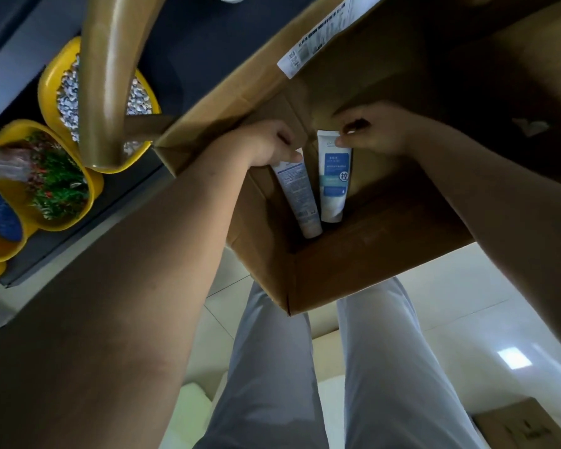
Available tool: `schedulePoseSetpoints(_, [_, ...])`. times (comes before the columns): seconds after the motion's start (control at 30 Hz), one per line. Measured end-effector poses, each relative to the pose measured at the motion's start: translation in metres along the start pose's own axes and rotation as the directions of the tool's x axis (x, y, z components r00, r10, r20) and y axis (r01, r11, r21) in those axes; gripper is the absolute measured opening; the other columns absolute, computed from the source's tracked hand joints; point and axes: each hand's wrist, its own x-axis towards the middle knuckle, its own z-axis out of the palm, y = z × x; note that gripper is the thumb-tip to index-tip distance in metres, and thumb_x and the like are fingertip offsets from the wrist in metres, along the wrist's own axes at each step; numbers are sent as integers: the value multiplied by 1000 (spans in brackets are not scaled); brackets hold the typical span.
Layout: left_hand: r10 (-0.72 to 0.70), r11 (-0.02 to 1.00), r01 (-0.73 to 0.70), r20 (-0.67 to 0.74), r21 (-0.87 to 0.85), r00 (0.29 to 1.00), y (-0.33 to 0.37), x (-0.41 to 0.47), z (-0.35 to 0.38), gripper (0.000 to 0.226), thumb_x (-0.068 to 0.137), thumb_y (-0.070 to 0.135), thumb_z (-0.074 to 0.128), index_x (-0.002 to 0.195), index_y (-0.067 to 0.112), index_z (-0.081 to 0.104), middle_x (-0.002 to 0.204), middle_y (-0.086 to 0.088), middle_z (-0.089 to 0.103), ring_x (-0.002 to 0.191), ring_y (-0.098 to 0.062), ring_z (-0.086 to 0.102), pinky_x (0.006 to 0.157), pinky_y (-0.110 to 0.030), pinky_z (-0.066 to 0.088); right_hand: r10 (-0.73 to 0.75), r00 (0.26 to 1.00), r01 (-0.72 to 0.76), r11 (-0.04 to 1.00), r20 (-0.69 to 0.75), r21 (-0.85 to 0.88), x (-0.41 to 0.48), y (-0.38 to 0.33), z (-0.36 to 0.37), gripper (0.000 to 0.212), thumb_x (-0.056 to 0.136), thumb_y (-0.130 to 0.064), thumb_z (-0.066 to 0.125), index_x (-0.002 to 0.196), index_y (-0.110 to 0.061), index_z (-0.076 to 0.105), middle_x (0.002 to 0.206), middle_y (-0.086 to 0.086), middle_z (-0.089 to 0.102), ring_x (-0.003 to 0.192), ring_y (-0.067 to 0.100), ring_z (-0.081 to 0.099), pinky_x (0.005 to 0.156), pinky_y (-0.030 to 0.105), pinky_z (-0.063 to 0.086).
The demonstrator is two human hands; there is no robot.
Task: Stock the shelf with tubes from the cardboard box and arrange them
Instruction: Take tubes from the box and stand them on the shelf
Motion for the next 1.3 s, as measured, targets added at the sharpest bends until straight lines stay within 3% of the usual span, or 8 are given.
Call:
schedulePoseSetpoints(0.27, [-106,953,93,32,290,994,5,-9,10,42,85,33,67,118,8,59,114,-7,59,103,-23,54,85,-32,41,17,1000,-17,999,-10,-33,-1,9,17,44,85,-14,68,126,-14,53,131,9,51,107,12,46,65,14,39])
schedulePoseSetpoints(0.43, [-96,953,81,36,292,995,6,-14,15,57,88,23,64,140,14,42,139,-9,48,122,-28,49,98,-36,42,-34,998,25,987,-55,-161,2,13,27,67,82,-18,70,141,-21,38,148,11,31,134,32,35,106,45,39])
schedulePoseSetpoints(0.67, [-133,971,114,79,211,988,2,-12,14,57,86,18,66,138,18,44,133,-10,51,110,-27,56,93,-40,52,14,997,-33,965,-74,-259,12,4,23,55,85,-29,66,136,-23,45,150,10,22,139,35,18,112,47,27])
schedulePoseSetpoints(0.73, [-141,973,125,72,195,987,0,-11,14,56,87,18,66,138,19,44,133,-10,50,110,-26,56,92,-39,53,11,998,-25,979,-69,-203,15,3,22,49,83,-29,69,127,-21,50,143,9,30,134,31,27,106,43,35])
schedulePoseSetpoints(0.8, [-150,974,135,72,184,986,-2,-10,15,56,87,18,66,138,18,44,132,-10,51,110,-26,57,91,-39,53,11,998,-17,995,-63,-102,16,3,20,37,81,-27,71,111,-19,51,123,4,45,118,23,45,83,33,47])
schedulePoseSetpoints(0.9, [-152,977,135,96,165,984,-4,-9,17,53,86,21,68,134,15,47,127,-9,55,108,-24,59,91,-39,53,30,1000,-30,998,8,-53,9,3,15,36,80,-24,73,103,-14,47,94,-2,51,94,17,56,56,24,39])
schedulePoseSetpoints(1.03, [-71,985,51,117,167,991,-2,-19,16,46,85,28,68,127,15,54,120,-7,61,105,-25,61,93,-41,51,36,998,-33,998,46,-55,-13,5,5,58,84,-18,71,132,-14,41,125,6,46,101,15,53,62,24,47])
schedulePoseSetpoints(1.3, [244,959,-279,-344,-56,907,26,-136,14,29,82,19,71,110,12,66,87,6,54,87,-12,54,71,-23,35,-92,920,78,996,-381,-51,-152,-35,-64,35,87,-30,65,117,-12,60,112,1,62,104,19,59,86,31,49])
